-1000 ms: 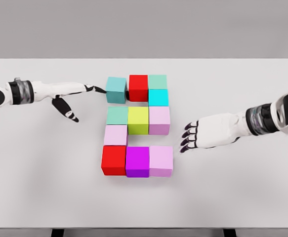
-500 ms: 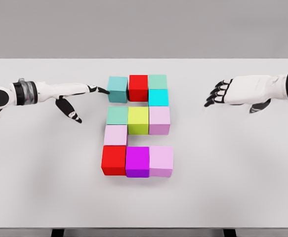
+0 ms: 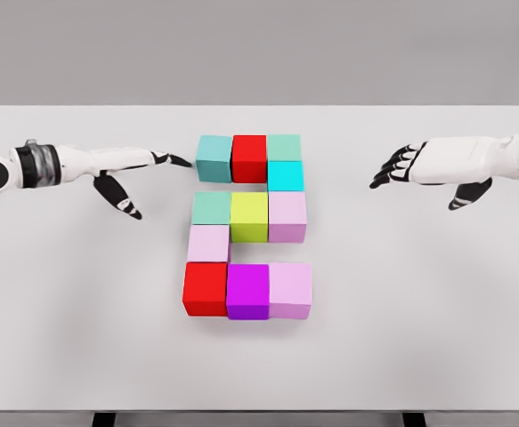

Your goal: Assemble the squares on the desktop into the number 2

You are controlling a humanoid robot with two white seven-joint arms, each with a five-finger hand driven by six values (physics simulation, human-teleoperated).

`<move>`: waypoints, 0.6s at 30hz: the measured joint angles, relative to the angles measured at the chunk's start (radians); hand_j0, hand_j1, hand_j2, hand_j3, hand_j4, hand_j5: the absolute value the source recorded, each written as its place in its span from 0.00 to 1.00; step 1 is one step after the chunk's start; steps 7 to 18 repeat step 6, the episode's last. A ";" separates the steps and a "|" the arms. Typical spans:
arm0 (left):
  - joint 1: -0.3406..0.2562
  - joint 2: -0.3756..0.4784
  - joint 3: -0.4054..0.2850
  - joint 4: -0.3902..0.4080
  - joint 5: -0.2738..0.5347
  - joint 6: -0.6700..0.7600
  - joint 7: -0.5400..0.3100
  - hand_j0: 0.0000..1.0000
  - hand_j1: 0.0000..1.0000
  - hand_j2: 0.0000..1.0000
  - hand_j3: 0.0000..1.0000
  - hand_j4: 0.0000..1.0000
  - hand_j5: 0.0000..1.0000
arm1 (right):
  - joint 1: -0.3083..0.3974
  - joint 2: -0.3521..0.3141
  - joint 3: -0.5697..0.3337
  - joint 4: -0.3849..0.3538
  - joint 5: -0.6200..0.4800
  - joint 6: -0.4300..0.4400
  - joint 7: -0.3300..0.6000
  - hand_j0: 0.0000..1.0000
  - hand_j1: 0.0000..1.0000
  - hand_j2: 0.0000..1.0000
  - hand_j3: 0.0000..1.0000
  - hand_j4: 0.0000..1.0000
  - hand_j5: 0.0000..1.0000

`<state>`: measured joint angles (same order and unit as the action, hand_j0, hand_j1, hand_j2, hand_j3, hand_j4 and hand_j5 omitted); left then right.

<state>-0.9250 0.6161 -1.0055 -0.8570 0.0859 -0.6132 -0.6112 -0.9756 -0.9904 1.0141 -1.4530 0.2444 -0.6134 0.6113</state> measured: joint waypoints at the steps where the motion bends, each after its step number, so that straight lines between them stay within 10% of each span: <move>1: 0.000 0.005 0.000 0.001 0.001 0.000 0.000 1.00 1.00 1.00 1.00 1.00 1.00 | 0.000 0.000 0.000 0.000 -0.003 0.000 0.000 1.00 1.00 1.00 1.00 1.00 1.00; 18: 0.000 0.015 0.000 0.014 0.002 0.000 0.000 1.00 1.00 1.00 1.00 1.00 1.00 | 0.000 0.000 -0.002 -0.001 -0.030 0.000 0.000 1.00 1.00 1.00 1.00 1.00 1.00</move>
